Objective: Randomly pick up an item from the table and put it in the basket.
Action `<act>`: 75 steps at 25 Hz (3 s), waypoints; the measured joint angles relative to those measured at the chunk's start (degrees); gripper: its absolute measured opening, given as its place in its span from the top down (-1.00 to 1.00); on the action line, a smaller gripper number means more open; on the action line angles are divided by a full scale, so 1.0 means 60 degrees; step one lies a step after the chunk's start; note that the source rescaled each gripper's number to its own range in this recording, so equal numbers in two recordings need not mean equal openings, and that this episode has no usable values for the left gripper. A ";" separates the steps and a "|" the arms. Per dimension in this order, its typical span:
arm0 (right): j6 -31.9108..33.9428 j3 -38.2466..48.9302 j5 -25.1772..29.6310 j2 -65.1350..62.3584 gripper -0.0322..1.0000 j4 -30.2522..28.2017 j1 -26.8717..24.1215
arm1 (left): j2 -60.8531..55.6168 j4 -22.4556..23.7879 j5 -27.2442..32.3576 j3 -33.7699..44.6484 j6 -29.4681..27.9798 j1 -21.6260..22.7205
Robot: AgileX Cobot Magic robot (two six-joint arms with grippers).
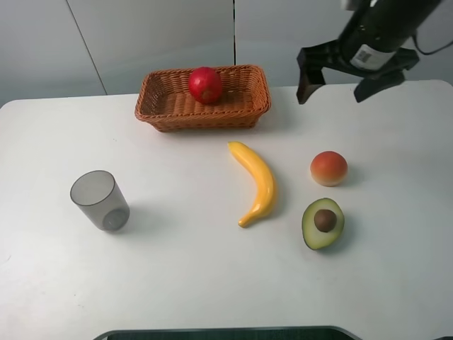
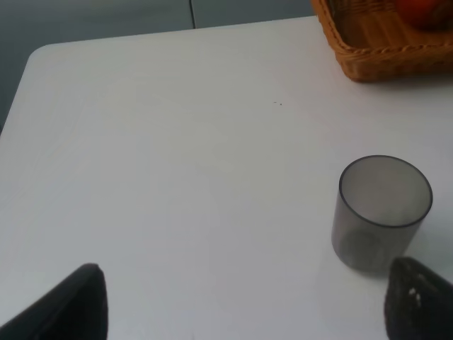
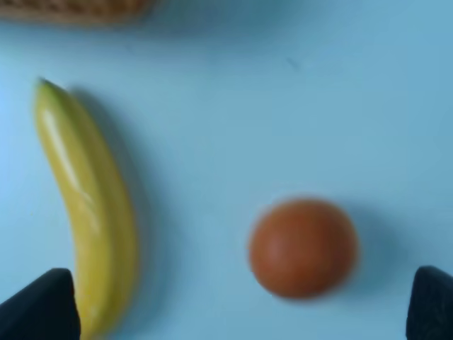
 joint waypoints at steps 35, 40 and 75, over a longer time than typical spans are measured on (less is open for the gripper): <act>-0.1319 0.5982 0.1300 -1.4978 -1.00 0.0008 -0.2519 | 0.0011 0.0000 0.0000 0.0000 0.0019 0.0000; -0.1620 0.5989 0.2194 -1.5298 -1.00 0.0008 -0.2519 | 0.0000 0.0000 0.0000 0.0000 0.0037 0.0000; -0.1887 0.6192 0.2048 -1.5340 -1.00 0.0007 -0.3154 | 0.0011 0.0000 0.0000 0.0000 0.0019 0.0000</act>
